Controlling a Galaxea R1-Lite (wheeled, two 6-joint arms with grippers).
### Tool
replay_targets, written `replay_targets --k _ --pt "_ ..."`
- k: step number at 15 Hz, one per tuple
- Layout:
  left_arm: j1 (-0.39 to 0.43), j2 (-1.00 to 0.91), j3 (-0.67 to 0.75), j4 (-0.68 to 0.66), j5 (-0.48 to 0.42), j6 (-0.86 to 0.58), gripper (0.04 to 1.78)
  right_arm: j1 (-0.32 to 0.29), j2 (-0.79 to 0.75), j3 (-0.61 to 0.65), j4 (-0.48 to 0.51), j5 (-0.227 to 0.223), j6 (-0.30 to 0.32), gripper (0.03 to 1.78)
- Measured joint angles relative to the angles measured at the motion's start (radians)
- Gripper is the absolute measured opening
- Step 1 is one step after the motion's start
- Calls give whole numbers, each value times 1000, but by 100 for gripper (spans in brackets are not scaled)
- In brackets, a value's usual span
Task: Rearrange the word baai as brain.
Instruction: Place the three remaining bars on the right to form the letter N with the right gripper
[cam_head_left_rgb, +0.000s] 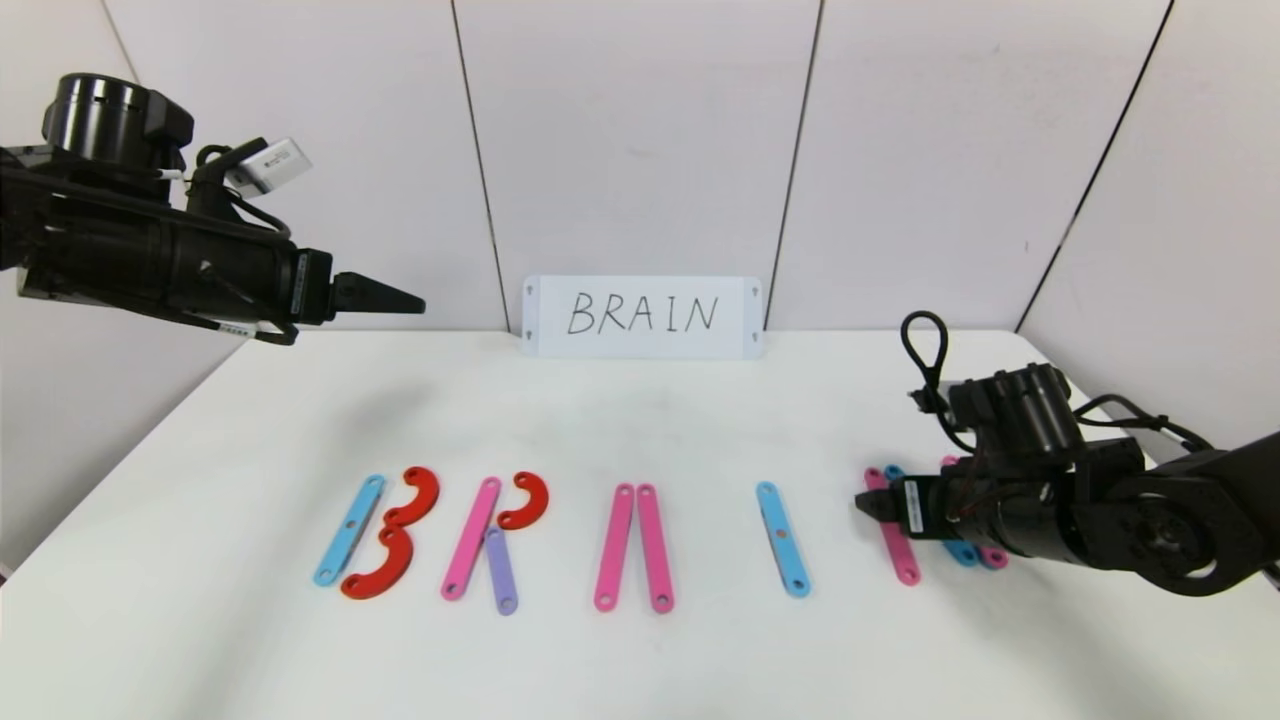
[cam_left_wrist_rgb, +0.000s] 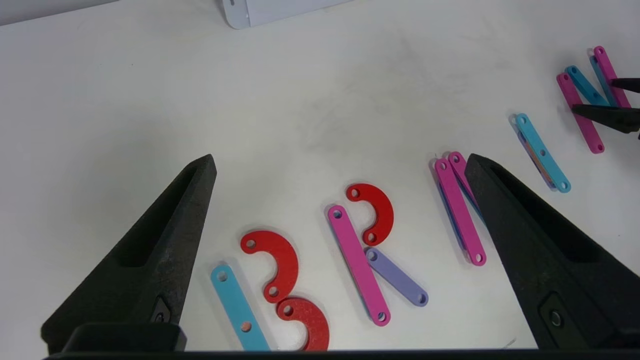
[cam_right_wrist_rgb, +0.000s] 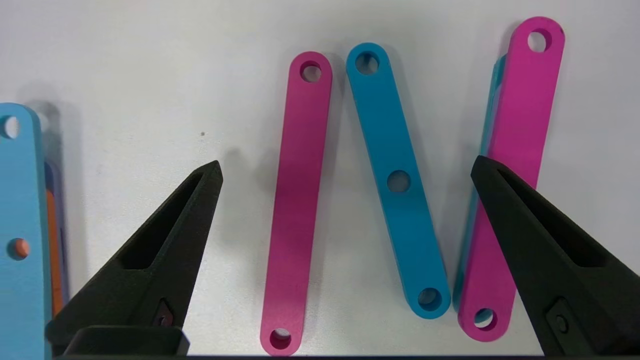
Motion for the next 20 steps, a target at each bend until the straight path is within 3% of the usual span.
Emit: replay_targets --k 9,12,15,20 --pt "0 0 0 0 0 -1 174 -44 -32 -18 7 -13 -11 174" --pt "0 0 1 0 0 0 174 -76 -21 -19 5 7 -7 174" --pt "0 0 1 0 0 0 174 -95 -13 -18 2 55 -4 174" --pt "0 0 1 0 0 0 174 -112 4 -19 0 64 -4 174"
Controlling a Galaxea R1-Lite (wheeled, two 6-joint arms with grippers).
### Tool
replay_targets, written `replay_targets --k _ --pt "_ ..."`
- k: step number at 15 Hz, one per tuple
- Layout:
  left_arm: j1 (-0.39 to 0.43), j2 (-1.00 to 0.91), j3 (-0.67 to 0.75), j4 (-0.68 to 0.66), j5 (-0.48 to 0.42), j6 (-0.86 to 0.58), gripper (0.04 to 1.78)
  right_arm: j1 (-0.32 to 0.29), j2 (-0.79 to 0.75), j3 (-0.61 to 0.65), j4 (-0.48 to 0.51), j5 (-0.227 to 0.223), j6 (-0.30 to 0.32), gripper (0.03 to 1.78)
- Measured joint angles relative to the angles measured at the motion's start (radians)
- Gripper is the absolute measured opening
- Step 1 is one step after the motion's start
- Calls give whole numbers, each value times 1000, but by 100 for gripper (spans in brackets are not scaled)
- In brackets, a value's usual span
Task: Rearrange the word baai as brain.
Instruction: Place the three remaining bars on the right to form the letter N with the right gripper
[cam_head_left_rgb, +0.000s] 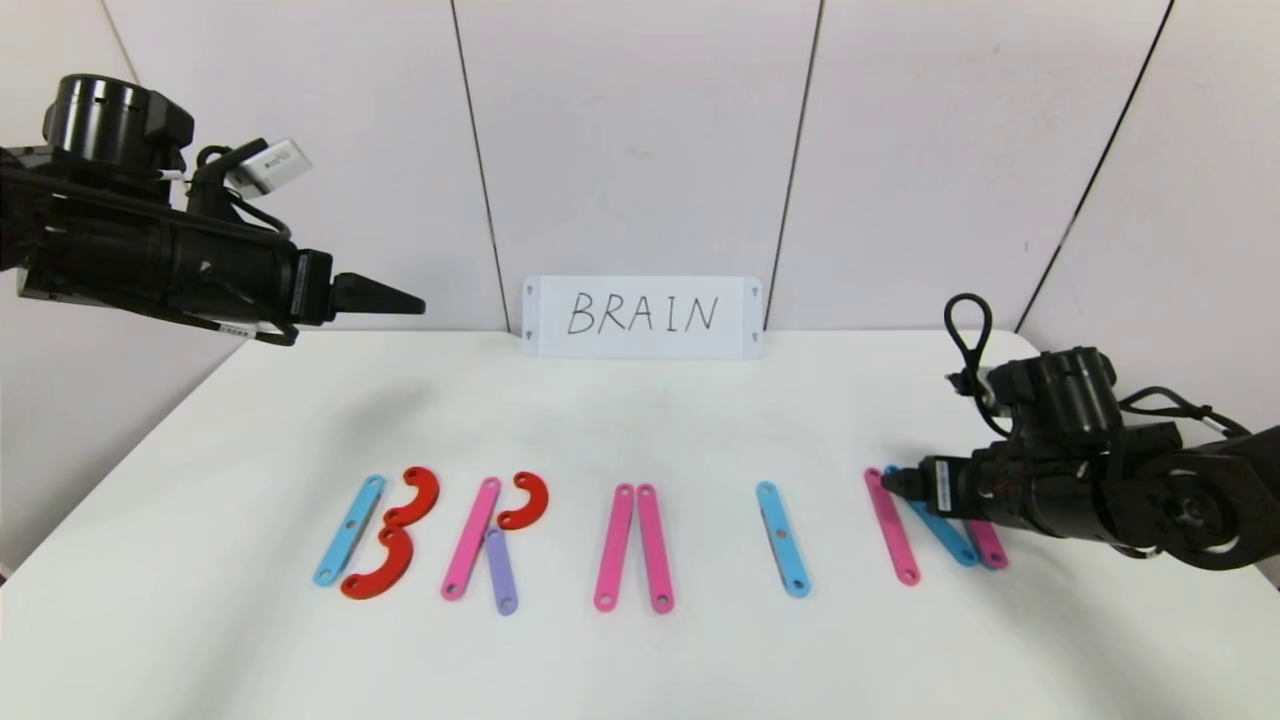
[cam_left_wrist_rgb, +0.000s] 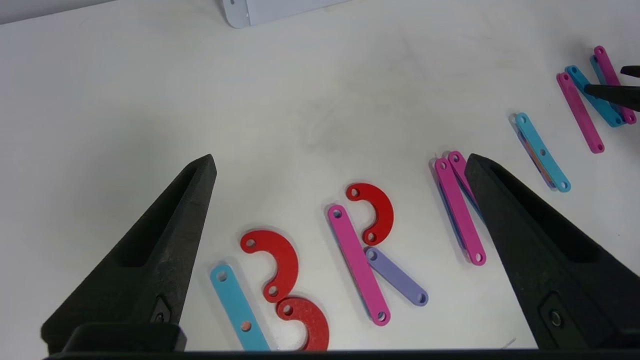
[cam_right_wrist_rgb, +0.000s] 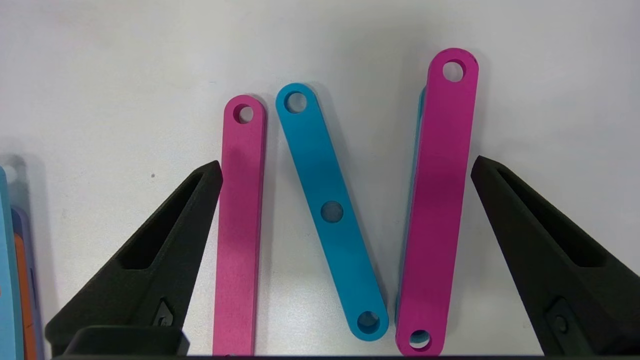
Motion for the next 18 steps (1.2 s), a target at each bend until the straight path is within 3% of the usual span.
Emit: replay_targets --k 3,6,18 --pt "0 0 0 0 0 0 174 -8 8 0 -2 2 0 174" --pt "0 1 0 0 0 0 174 -19 13 1 -1 42 1 174" --pt "0 2 0 0 0 0 174 2 20 1 -1 49 4 174"
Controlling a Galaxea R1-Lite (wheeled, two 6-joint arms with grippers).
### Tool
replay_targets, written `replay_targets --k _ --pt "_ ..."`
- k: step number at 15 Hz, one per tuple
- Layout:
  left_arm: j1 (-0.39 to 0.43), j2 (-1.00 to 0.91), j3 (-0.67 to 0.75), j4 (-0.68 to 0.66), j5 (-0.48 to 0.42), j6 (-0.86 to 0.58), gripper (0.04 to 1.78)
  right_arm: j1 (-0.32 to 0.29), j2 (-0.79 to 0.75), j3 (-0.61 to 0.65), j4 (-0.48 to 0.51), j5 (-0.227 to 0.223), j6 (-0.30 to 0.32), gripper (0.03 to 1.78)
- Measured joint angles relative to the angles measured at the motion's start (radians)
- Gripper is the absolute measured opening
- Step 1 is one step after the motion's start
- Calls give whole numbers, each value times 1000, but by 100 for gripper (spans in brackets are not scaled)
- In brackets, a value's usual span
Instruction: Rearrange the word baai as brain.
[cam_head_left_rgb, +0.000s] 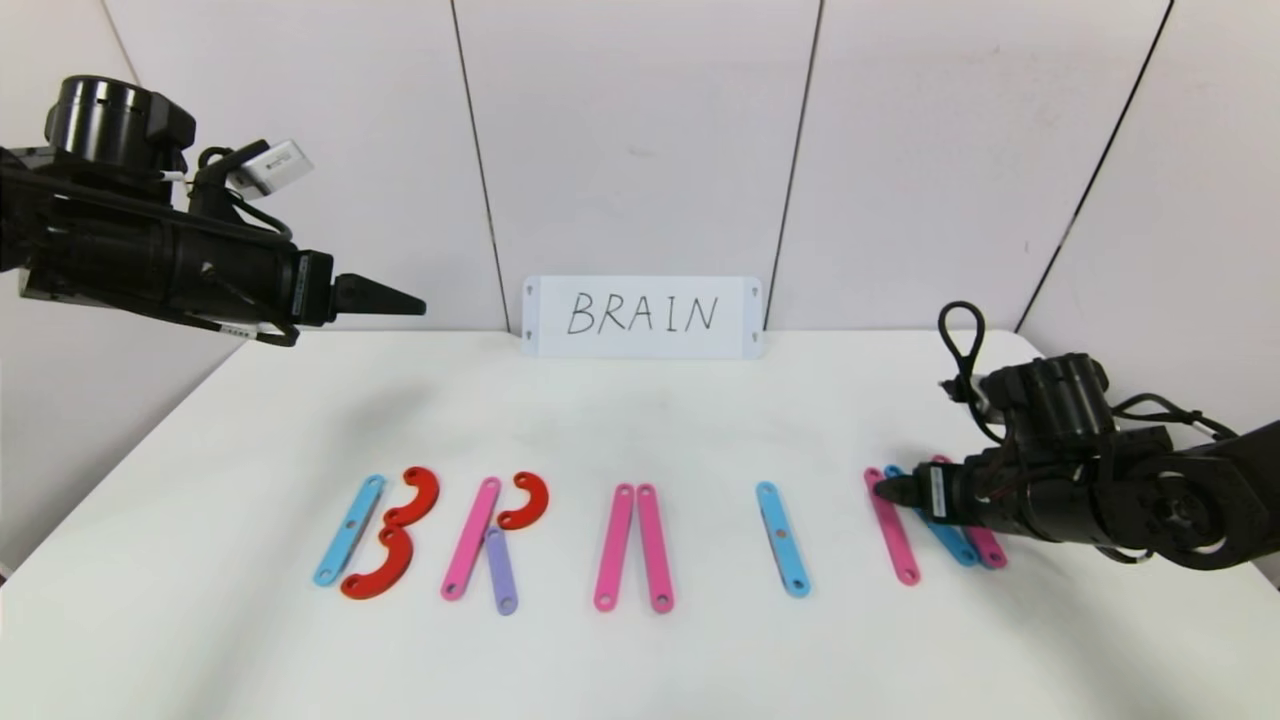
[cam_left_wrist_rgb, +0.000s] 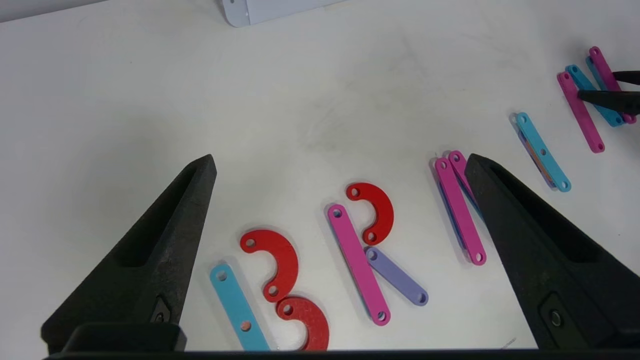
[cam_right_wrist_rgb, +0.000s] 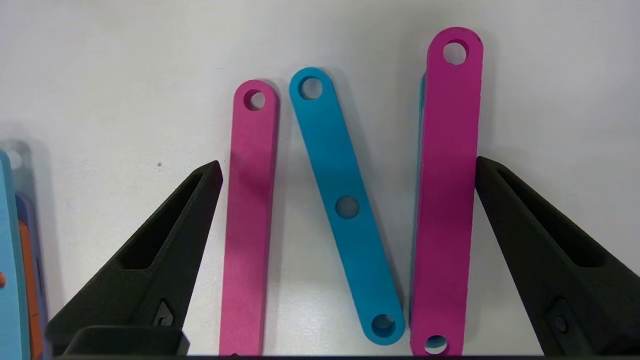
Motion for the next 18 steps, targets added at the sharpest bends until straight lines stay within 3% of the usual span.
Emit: replay_targets --k 7,12,18 --pt "0 -1 2 -1 3 -2 174 -10 -19 -19 1 -26 -22 174" --pt "0 -30 22 -2 13 0 174 -31 -122 -48 4 -28 -98 174" --pt "5 -203 246 -53 40 15 174 -46 -337 7 19 -23 -124 174"
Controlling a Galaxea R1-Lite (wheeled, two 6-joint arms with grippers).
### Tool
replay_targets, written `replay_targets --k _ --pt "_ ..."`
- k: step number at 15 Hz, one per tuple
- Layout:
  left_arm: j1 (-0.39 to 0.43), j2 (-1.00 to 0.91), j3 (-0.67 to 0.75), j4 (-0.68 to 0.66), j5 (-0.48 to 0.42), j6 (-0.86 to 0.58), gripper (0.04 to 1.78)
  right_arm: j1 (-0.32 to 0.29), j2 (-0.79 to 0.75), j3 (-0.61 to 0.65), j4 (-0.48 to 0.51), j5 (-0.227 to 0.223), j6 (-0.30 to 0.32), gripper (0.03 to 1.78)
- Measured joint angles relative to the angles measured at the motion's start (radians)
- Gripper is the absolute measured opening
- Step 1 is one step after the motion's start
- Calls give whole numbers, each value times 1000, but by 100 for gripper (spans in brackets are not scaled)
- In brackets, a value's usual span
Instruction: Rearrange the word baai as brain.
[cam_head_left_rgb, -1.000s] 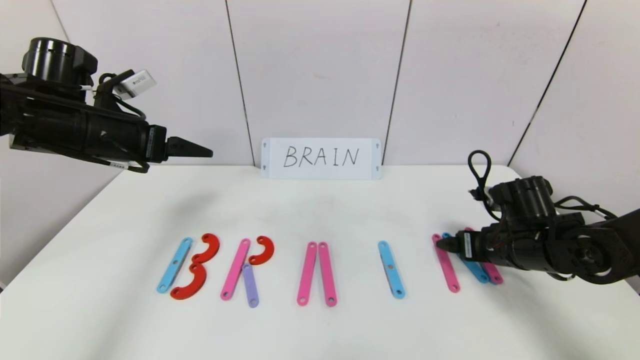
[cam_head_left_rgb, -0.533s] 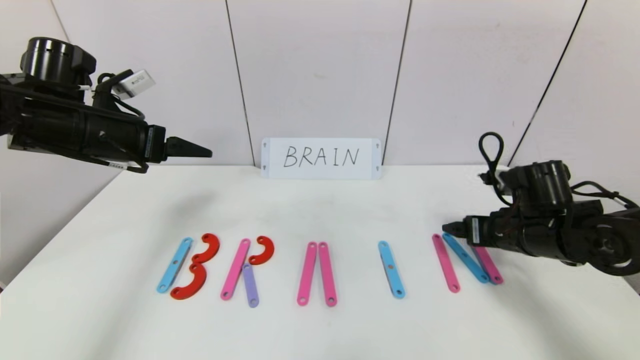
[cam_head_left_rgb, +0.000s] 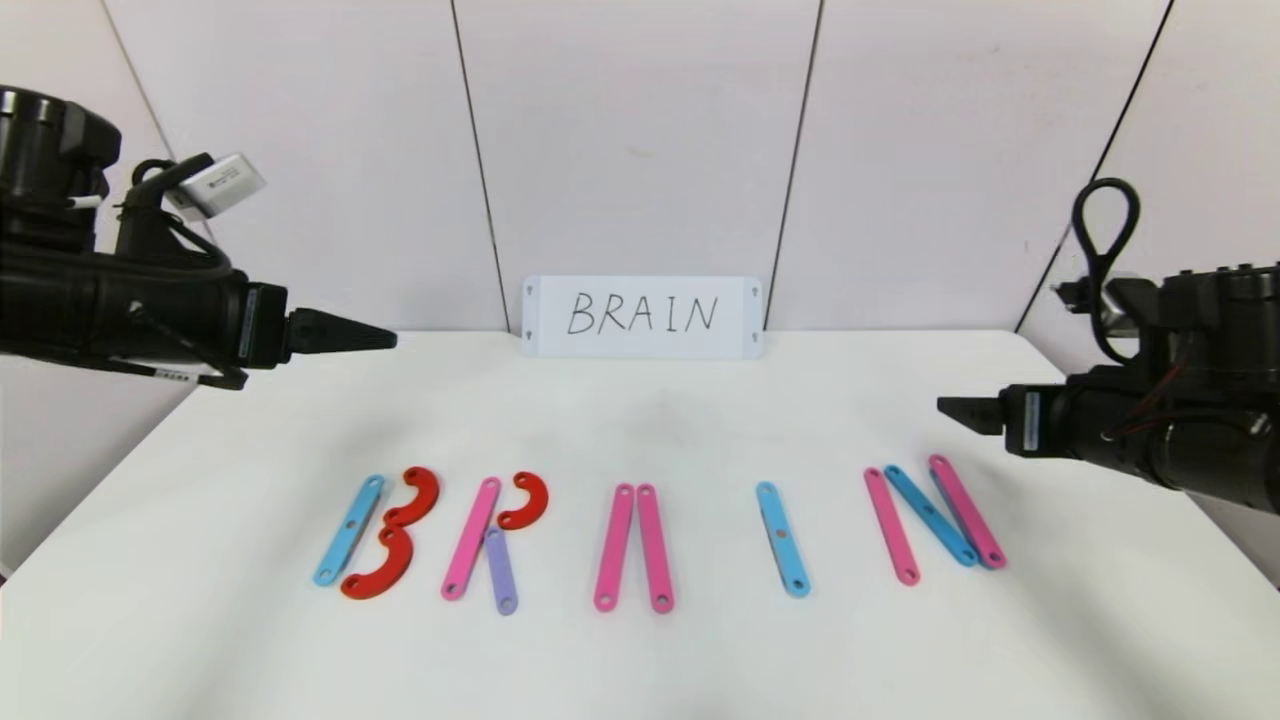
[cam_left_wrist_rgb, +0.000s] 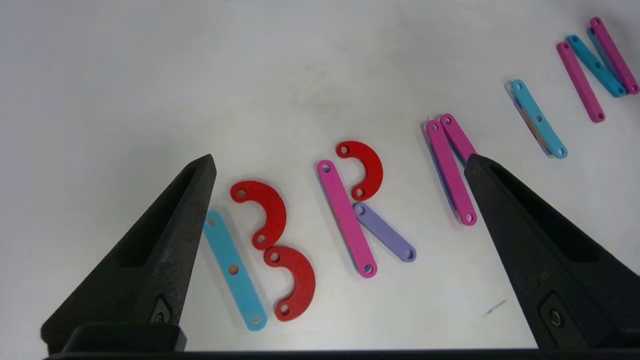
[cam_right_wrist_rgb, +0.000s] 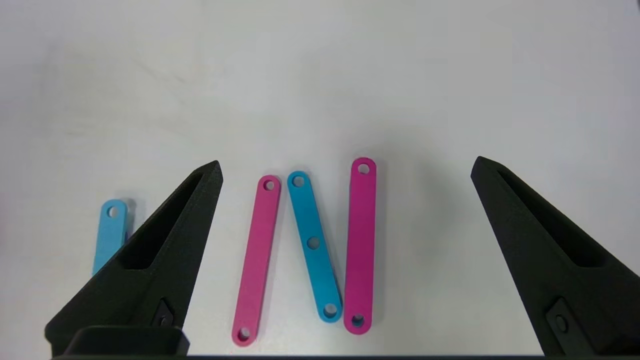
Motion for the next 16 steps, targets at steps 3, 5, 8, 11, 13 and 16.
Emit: replay_targets --k 3,5,8,11,13,16 --pt "3 -140 147 -53 40 0 174 0 -144 74 41 -1 0 174" --pt "5 -249 231 -66 75 -1 174 -1 -248 102 116 -4 0 174" --pt "5 -427 351 -68 170 -6 174 1 -424 126 261 -1 -5 174" --pt "6 -621 466 -59 244 -9 174 4 -609 178 343 -3 -5 174" --pt "6 -744 521 -28 267 -10 174 -1 -729 224 358 -7 -5 174" --pt "6 -902 569 54 324 -21 174 -43 -875 275 396 -16 -2 174"
